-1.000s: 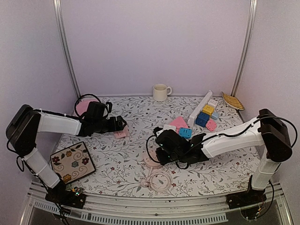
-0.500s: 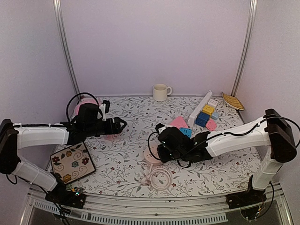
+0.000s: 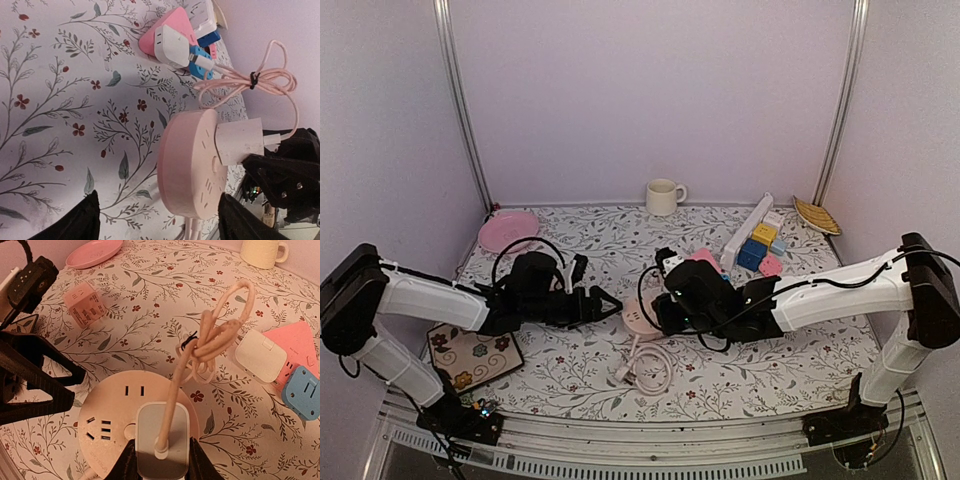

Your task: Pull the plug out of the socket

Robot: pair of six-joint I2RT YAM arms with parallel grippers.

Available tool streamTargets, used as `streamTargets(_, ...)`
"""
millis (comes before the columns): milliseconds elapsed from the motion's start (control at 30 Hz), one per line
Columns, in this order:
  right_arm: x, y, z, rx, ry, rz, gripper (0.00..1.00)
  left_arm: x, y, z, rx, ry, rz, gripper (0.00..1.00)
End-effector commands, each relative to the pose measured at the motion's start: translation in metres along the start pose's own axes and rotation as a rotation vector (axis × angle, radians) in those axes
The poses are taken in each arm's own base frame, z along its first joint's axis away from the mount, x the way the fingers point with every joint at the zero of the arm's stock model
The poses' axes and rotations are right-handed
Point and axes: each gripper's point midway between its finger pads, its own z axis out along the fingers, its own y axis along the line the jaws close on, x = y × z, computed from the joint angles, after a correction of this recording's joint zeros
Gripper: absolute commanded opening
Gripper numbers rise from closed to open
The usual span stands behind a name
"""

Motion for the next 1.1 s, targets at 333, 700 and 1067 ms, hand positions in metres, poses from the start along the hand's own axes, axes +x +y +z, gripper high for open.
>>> streamTargets(333, -0.062, 0.03, -0.027, -0.105, -0.208, 0.088, 0.02, -0.006, -0.05, 0.018, 0.222, 0.024, -0.088, 0.65)
streamTargets(700, -0.069, 0.029, -0.041, -0.124, -0.249, 0.1, 0.02, -0.001, -0.052, 0.027, 0.283, 0.038, -0.15, 0.3)
streamTargets(1067, -0.086, 0.034, -0.061, -0.171, -0.337, 0.097, 0.02, 0.013, -0.015, 0.036, 0.152, 0.037, -0.204, 0.0)
